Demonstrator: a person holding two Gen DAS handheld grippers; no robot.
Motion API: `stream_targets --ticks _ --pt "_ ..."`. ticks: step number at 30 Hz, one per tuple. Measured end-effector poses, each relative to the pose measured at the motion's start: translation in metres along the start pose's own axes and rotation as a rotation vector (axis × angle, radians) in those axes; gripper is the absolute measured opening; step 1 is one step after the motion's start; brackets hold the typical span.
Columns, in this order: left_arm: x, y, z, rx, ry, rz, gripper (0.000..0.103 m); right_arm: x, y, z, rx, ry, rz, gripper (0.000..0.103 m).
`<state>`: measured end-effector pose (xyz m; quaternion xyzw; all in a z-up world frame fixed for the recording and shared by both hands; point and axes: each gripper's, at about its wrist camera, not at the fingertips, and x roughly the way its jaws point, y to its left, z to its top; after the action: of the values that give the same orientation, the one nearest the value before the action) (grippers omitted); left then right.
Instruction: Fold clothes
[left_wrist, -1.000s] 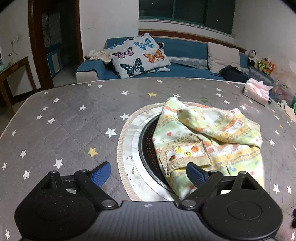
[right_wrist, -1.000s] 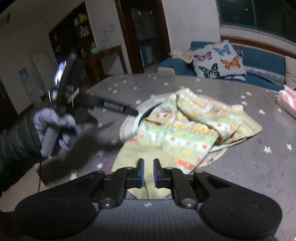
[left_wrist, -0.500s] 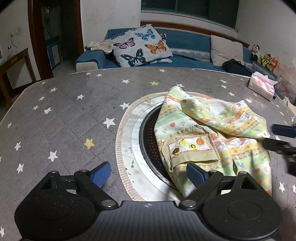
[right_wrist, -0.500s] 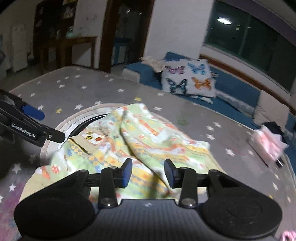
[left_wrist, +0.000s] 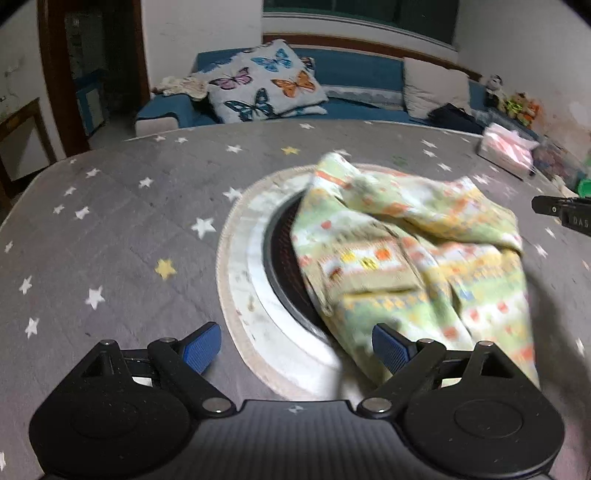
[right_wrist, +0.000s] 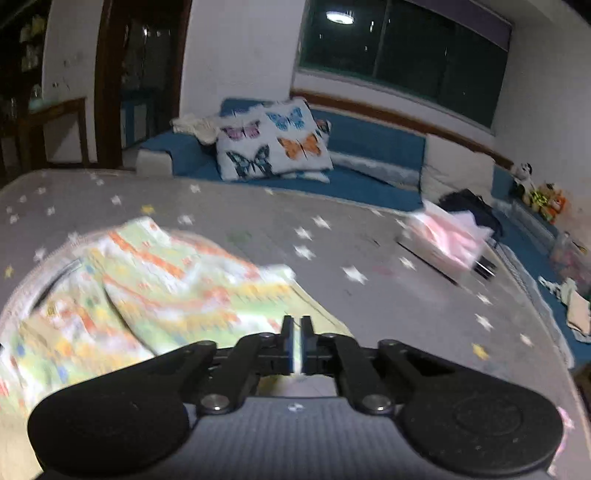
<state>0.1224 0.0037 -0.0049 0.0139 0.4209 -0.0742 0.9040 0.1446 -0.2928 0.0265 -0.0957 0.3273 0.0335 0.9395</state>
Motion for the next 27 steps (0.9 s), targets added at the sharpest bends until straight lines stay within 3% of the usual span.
stream_targets --ticks 8,12,14,20,24,27 --pt "-0.044 -0.059 -0.027 0.173 -0.031 -0.168 0.09 -0.034 -0.003 -0.034 -0.058 0.042 0.117 0.035" --pt "-0.046 -0.101 -0.036 0.299 -0.025 -0.272 0.085 -0.044 0.003 -0.044 -0.066 0.062 0.19 0.037" --pt "-0.038 -0.119 -0.042 0.342 -0.004 -0.283 0.079 -0.049 0.006 -0.049 -0.07 0.073 0.228 0.042" --pt "-0.019 -0.136 -0.05 0.389 0.04 -0.255 0.054 -0.052 0.014 -0.051 -0.079 0.073 0.293 0.043" --pt "-0.019 -0.127 -0.048 0.38 0.038 -0.238 0.024 -0.05 0.019 -0.05 -0.081 0.06 0.315 0.043" --pt "-0.02 -0.113 -0.04 0.327 0.039 -0.26 0.015 -0.038 0.017 -0.042 -0.046 0.045 0.294 0.042"
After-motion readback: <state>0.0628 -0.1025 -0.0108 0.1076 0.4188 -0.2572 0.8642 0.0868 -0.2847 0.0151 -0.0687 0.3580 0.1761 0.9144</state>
